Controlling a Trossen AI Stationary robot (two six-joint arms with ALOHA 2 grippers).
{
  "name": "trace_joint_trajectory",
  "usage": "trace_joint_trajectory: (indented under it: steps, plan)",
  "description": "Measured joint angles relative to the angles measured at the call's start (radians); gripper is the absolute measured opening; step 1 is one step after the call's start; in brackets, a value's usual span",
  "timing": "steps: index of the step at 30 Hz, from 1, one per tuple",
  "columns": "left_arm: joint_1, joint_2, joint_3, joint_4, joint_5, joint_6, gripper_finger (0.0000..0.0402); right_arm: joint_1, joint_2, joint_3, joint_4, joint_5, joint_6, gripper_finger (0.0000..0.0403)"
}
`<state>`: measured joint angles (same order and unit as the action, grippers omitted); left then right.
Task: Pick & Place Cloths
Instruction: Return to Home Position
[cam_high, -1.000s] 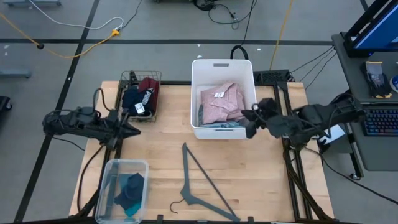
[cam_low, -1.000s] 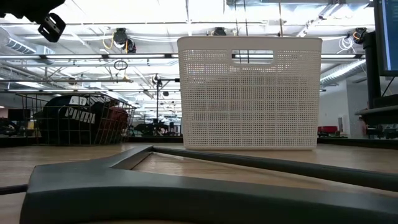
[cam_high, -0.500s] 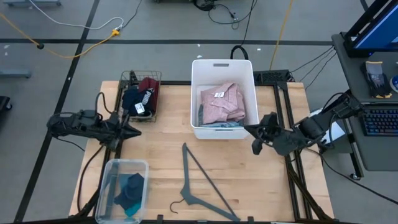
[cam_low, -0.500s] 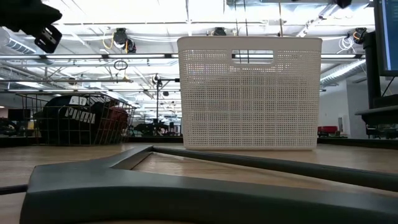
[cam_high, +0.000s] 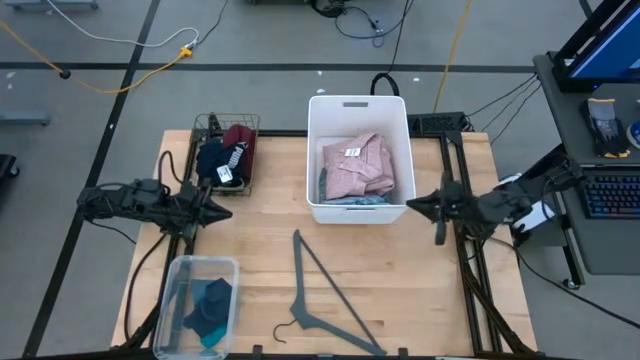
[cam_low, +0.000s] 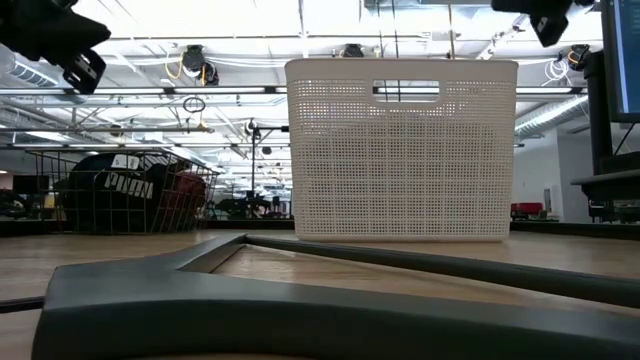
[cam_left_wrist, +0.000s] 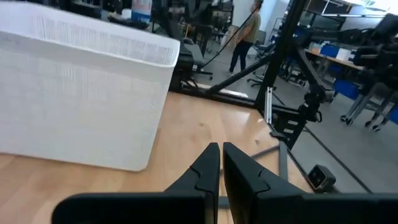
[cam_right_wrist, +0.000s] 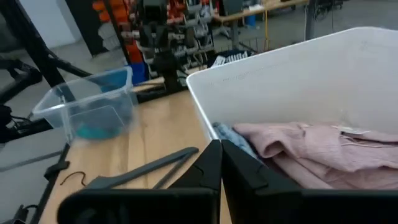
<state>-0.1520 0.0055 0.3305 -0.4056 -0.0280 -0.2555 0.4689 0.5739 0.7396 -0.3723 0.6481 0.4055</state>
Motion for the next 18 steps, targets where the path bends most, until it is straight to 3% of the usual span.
trace_joint_trajectory:
  steps: [10, 18]
  plan:
    - [0.000, 0.000, 0.000, 0.055, -0.109, 0.063, 0.0021, -0.003, -0.281, -0.149, 0.001, -0.039, -0.030, 0.0000]
    - [0.000, 0.000, 0.000, 0.102, -0.202, 0.103, 0.0021, -0.003, -0.401, -0.303, 0.056, -0.051, -0.003, 0.0000]
